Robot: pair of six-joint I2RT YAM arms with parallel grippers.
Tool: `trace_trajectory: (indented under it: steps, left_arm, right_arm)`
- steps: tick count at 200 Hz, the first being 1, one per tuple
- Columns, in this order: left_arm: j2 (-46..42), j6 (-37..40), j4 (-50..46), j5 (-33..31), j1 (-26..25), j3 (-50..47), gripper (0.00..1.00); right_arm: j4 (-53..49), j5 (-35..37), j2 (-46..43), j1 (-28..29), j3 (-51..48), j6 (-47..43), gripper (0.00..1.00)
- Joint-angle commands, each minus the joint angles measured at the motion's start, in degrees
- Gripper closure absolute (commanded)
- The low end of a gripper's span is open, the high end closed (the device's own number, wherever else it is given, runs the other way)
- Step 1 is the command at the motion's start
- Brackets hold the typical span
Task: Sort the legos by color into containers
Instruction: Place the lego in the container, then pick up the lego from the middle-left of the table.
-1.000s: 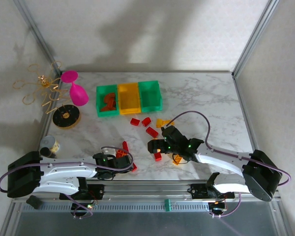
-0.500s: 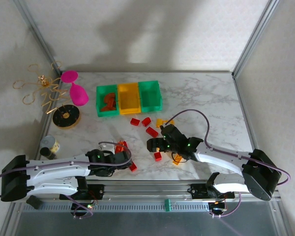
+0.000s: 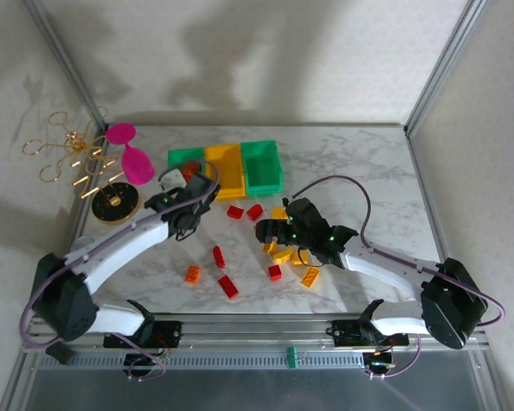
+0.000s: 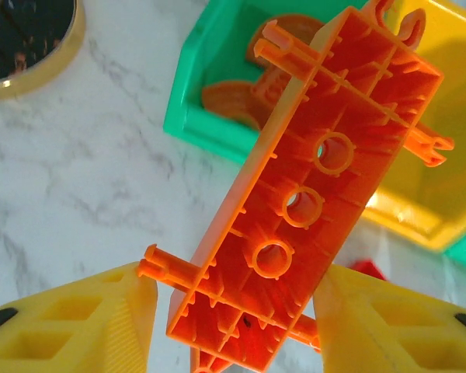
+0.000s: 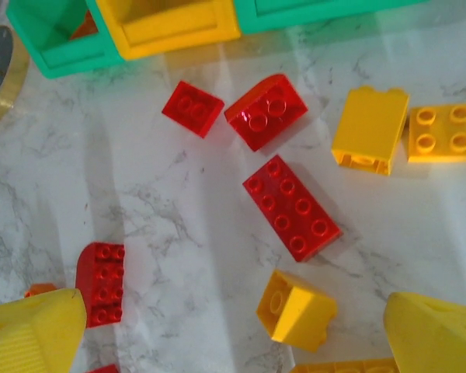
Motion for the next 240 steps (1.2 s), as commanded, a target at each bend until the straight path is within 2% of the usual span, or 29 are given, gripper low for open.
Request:
trace_trajectory:
  steps: [1, 27, 63, 96, 137, 167, 205, 240]
  left_arm:
    - [6.42, 7.87, 4.88, -1.08, 4.39, 5.07, 0.47]
    - [16.94, 9.54, 6.59, -0.27, 8.61, 13.09, 0.47]
    - [28.17, 10.37, 6.39, -0.66, 11.01, 23.04, 0.45]
    - [31.3, 11.42, 5.69, 0.47, 11.89, 26.08, 0.31]
    - [22.37, 12.47, 6.6, 4.17, 11.1, 18.3, 0.27]
    - [11.54, 11.04, 7.29, 6.6, 7.12, 5.94, 0.25]
    - [-1.31, 5.96, 4.85, 6.27, 0.99, -9.73, 0.24]
    - [-8.39, 0.11, 0.54, 7.18, -5.65, -19.23, 0.23]
  right_arm:
    - [1.31, -0.64, 0.59, -1.31, 1.27, -1.25, 0.02]
    - [2.09, -1.29, 1.65, -2.0, 1.57, -1.65, 0.01]
    - [2.49, -1.57, 3.71, -2.64, 2.74, -2.46, 0.01]
    - [2.42, -2.02, 4.55, -3.34, 3.71, -3.13, 0.01]
    - [1.79, -3.59, 4.4, -3.48, 3.91, -4.02, 0.01]
    - [1.15, -6.26, 4.08, -2.83, 2.04, -3.55, 0.01]
    - [-0.15, -6.02, 2.49, -0.09, -1.13, -1.9, 0.02]
    - [0.36, -6.1, 1.29, 1.27, -4.36, 0.48, 0.01]
